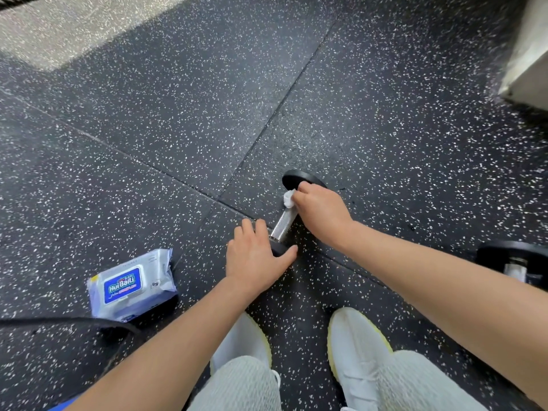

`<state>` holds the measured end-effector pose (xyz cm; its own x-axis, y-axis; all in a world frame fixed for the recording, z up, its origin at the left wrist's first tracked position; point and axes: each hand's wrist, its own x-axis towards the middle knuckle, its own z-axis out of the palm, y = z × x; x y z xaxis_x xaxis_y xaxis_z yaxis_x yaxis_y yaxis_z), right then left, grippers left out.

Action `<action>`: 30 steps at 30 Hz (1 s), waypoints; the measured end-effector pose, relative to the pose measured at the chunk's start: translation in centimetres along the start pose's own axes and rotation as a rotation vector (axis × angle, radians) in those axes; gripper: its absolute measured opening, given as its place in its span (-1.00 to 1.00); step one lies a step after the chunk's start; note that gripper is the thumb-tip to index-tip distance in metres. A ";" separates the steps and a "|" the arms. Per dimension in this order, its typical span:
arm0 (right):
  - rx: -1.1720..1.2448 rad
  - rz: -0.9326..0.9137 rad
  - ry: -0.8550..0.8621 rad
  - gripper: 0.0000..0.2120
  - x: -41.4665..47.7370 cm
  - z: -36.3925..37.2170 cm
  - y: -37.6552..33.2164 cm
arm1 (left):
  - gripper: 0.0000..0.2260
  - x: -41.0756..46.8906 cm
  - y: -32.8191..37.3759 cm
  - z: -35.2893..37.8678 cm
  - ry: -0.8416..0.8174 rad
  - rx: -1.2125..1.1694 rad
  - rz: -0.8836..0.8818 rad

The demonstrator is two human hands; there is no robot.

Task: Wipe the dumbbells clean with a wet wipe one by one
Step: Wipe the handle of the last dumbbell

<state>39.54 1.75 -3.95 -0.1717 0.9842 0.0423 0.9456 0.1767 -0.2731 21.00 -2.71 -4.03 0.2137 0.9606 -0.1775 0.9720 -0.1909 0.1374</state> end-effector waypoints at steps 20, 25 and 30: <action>-0.119 -0.117 -0.146 -0.86 -1.5 -0.3 -2.4 | -0.25 -0.2 0.8 -0.2 -0.048 0.019 -0.021; -0.152 -0.020 -0.084 -0.85 0.5 -1.4 -0.9 | -0.24 -0.2 0.6 -0.3 -0.065 0.039 0.007; -0.003 -0.013 -0.081 -0.90 -1.0 0.1 -1.5 | -0.22 0.0 0.0 -0.6 -0.100 0.070 0.053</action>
<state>38.25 0.52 -3.69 -0.2060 0.9780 -0.0316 0.9438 0.1900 -0.2704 20.91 -2.55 -3.41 0.2702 0.9244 -0.2691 0.9628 -0.2578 0.0811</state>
